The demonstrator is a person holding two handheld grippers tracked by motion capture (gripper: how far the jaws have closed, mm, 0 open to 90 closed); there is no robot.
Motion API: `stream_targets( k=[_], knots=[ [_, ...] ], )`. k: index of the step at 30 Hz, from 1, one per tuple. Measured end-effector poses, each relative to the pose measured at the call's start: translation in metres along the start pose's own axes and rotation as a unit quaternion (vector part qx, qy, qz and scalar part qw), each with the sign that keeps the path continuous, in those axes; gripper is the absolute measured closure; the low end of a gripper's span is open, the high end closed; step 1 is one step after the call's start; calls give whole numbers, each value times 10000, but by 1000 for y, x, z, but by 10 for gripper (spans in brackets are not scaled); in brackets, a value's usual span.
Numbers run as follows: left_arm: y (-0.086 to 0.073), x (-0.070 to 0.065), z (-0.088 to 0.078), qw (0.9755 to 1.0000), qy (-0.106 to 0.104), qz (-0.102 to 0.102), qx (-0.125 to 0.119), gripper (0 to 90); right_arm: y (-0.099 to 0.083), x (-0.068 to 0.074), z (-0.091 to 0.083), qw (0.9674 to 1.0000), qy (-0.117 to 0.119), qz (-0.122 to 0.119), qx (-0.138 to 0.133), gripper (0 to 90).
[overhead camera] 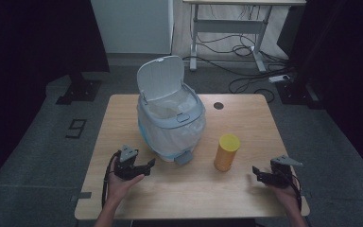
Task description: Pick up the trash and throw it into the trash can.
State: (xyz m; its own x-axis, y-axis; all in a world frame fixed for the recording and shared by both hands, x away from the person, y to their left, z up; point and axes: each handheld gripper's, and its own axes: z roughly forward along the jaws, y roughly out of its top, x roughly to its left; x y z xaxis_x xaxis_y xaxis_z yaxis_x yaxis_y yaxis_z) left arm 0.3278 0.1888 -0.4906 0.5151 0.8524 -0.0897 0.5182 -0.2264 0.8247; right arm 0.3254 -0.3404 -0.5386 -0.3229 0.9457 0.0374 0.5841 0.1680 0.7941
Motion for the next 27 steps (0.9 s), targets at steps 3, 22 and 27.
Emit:
stream_targets(
  k=[3, 22, 27],
  knots=[
    [-4, 2, 1, 10000, -19, -88, 6, 197, 2, 4, -4, 9996, 239, -73, -119, 126],
    [-17, 11, 11, 9993, -60, -321, 204, 197, 26, 54, 11, 9894, 1259, -644, -325, 70],
    [-18, 13, 12, 9991, -91, -325, 242, 198, 26, 70, 21, 9881, 1315, -764, -215, 48]
  ],
)
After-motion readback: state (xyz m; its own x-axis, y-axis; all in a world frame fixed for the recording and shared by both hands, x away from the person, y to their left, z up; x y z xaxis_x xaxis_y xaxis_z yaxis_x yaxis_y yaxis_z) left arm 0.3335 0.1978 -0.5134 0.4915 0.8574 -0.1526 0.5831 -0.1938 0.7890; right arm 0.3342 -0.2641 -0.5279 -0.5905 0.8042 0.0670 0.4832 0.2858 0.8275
